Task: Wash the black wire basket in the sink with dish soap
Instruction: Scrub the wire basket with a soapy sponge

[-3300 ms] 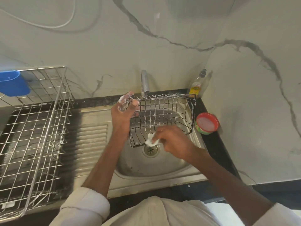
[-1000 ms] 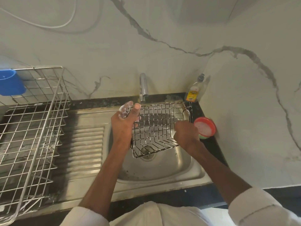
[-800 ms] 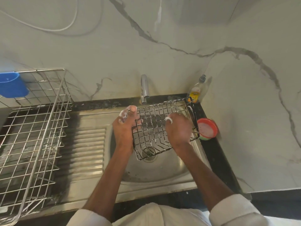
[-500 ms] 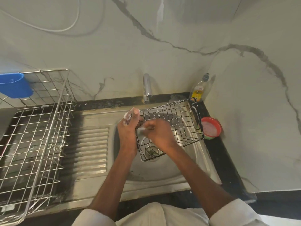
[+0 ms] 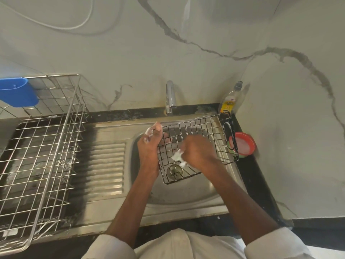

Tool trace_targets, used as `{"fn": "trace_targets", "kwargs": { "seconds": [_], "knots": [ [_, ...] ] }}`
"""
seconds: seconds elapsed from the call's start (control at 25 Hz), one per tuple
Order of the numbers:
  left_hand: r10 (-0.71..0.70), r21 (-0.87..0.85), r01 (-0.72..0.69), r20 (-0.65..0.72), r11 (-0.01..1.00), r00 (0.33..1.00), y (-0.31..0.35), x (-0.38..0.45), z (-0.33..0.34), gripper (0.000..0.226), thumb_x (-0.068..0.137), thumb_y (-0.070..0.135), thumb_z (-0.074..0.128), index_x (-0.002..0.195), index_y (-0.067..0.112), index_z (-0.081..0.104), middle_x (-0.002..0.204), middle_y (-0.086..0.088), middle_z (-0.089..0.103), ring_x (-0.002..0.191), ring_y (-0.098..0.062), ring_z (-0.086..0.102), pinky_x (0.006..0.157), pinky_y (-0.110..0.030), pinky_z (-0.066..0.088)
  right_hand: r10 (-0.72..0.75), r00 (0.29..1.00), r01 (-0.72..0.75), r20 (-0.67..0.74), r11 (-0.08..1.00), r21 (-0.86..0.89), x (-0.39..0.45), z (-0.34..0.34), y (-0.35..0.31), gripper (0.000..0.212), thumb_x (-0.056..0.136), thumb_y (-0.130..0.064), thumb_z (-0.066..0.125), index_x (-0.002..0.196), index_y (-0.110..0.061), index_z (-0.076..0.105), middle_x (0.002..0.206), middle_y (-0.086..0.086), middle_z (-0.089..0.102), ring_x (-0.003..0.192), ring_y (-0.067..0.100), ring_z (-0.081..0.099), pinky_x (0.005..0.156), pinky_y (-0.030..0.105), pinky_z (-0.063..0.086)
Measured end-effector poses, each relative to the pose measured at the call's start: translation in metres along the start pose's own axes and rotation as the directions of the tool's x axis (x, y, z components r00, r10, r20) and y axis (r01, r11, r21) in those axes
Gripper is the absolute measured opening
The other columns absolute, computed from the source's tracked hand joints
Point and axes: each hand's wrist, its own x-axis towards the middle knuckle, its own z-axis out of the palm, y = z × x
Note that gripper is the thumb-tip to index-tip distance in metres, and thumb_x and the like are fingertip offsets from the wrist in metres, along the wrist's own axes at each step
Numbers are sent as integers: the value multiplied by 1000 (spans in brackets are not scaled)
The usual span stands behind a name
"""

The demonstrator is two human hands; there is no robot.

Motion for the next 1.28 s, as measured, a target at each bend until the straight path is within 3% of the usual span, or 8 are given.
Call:
{"fn": "trace_targets", "kwargs": {
  "seconds": [0.16,0.28,0.4,0.6,0.8,1.08,1.2,1.28],
  "knots": [
    [5,20,-5,12,1000,1000,-1,-3,-3,74,79,77,71,133,27,72,110,-7,82,109,-28,77,103,-58,56,250,900,-221,-357,968,121,19,-12,25,18,99,-25,63,112,-20,73,103,3,74,93,20,70,72,25,47],
    [7,30,-7,6,1000,1000,1,-3,1,69,74,80,72,121,29,77,107,-9,82,101,-25,79,92,-47,60,-16,985,51,-171,978,204,8,16,2,19,100,-28,63,116,-28,74,107,-5,77,83,10,69,79,26,59],
    [16,40,-17,18,999,1000,6,-2,5,51,76,76,72,106,35,80,101,-12,81,93,-23,79,85,-41,59,-239,970,243,-45,946,214,-7,34,-8,26,97,-27,70,122,-33,74,121,-7,75,94,11,71,87,27,57],
    [28,48,-29,21,998,999,1,-7,1,75,80,69,77,136,20,71,108,-12,81,94,-13,79,75,-21,62,211,881,-189,-424,977,94,14,-6,40,29,101,-18,59,126,-27,71,123,-1,71,101,19,71,75,30,53],
    [36,7,-36,-46,999,998,-1,-1,-3,77,76,76,75,133,24,72,109,-8,82,108,-30,77,101,-59,58,283,939,-281,-195,959,37,-7,12,49,24,91,-12,70,114,-19,76,106,6,75,97,23,73,75,31,54],
    [58,-2,-58,-38,998,998,-5,-13,7,76,77,64,78,138,20,70,114,-12,80,106,-28,78,94,-42,63,12,997,-11,83,1000,-14,-4,37,7,24,90,-20,77,114,-17,76,108,2,77,99,23,73,85,31,56],
    [55,-1,-55,-70,998,996,-12,-12,14,78,74,63,83,136,18,69,118,-19,77,106,-30,77,87,-32,64,-150,972,94,183,955,283,-3,46,4,23,93,-23,77,115,-17,79,117,1,78,105,19,73,94,30,55],
    [48,15,-47,-96,999,994,-18,-10,20,80,70,69,89,130,21,68,126,-24,71,116,-40,71,98,-49,62,-184,964,52,194,842,538,-7,48,7,23,93,-14,76,115,-10,77,117,6,77,103,18,73,87,27,53]
  ]
}}
